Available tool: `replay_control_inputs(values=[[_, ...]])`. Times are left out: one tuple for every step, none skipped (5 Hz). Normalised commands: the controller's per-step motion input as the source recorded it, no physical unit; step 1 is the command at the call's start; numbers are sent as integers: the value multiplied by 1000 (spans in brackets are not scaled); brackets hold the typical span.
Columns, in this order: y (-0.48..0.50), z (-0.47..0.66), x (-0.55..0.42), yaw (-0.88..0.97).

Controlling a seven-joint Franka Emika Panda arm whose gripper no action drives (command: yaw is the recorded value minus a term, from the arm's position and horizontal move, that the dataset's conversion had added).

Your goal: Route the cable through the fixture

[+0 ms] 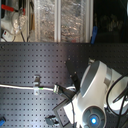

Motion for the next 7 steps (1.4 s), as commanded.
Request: replay_control_inputs(values=[[178, 348, -446, -337], [-10, 50, -22, 0], [188, 286, -259, -20], [10, 4, -12, 0], [108, 328, -181, -14], [53, 141, -179, -74], [33, 63, -69, 0]])
